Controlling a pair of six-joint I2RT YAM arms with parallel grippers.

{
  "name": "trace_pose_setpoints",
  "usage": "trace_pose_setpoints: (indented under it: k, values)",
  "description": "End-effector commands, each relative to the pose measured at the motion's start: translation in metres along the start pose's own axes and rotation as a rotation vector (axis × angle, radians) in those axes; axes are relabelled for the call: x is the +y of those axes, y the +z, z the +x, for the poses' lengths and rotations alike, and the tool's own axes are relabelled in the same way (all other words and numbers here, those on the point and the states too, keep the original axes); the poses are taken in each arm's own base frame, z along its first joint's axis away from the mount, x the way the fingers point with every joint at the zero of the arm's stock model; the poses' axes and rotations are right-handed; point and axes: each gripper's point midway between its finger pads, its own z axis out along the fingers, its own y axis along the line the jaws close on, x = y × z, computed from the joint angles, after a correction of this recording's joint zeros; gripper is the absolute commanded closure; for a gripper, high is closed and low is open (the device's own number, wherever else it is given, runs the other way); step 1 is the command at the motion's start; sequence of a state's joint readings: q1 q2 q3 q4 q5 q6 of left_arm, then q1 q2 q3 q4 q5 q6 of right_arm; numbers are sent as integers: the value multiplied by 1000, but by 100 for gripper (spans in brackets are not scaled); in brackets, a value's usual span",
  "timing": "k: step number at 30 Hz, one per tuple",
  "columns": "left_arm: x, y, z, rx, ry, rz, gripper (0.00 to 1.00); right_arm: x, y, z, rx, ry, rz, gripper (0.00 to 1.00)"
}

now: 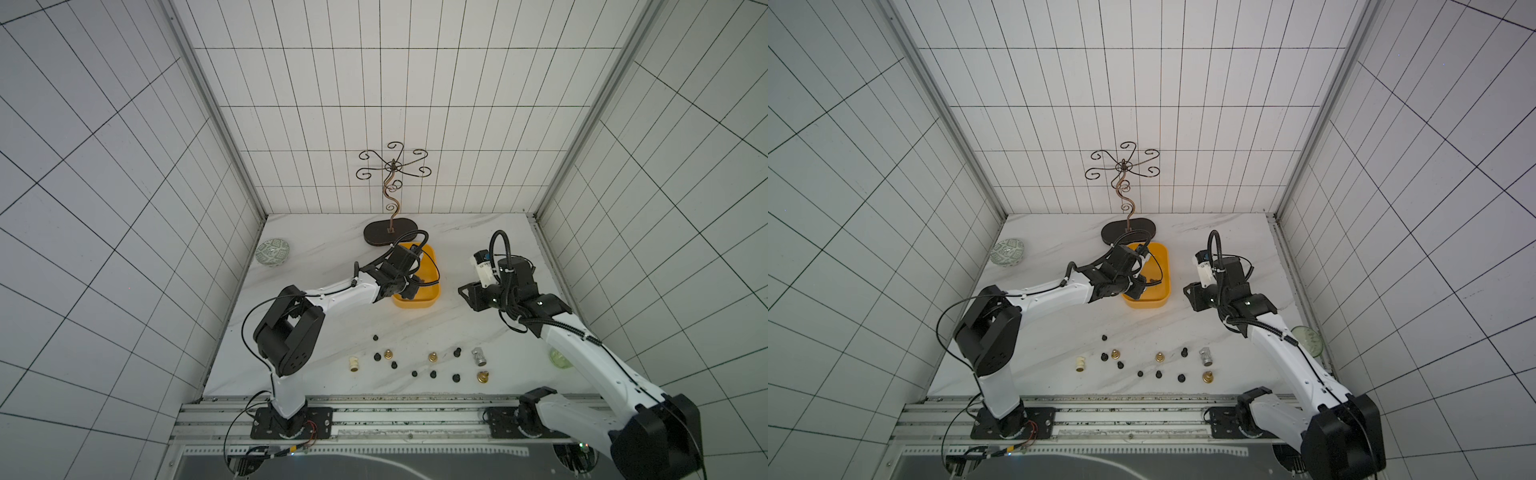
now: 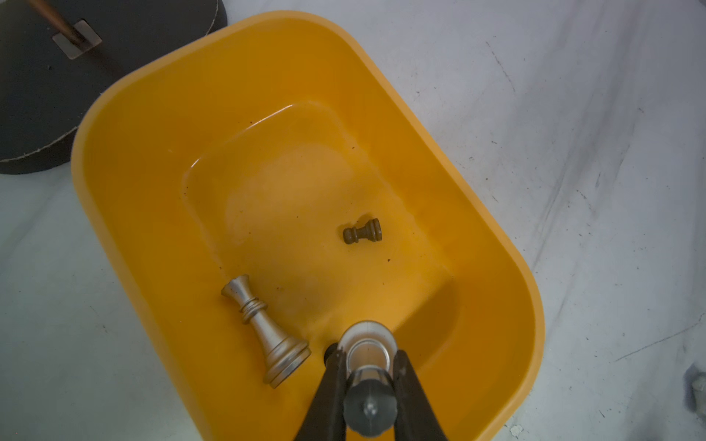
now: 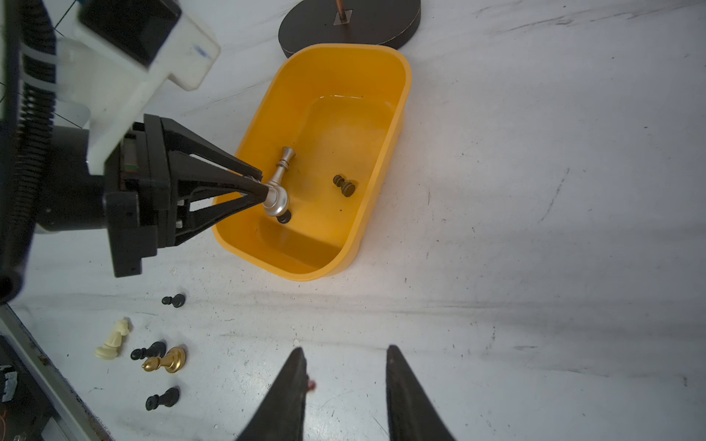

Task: Put the chess pieces into the storage box
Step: Place the chess piece in the storage box.

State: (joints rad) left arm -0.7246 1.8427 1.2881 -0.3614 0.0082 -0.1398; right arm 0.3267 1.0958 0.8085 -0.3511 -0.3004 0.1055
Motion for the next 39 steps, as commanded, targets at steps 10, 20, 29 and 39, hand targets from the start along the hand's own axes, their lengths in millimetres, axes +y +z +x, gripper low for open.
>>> trace_pose_setpoints:
  k: [10,20,29,39]
  values:
    - [18,6,-27,-59,-92,16,49,-1,-3,12,-9,15,-8,64]
    - [40,-29,-45,-147,-157,14,46,4,3,17,20,15,-45,64]
    - [52,-54,-43,-186,-191,10,45,22,9,29,64,-21,-115,64]
    - [72,-94,-13,-211,-255,-44,45,86,28,92,254,-87,-194,64]
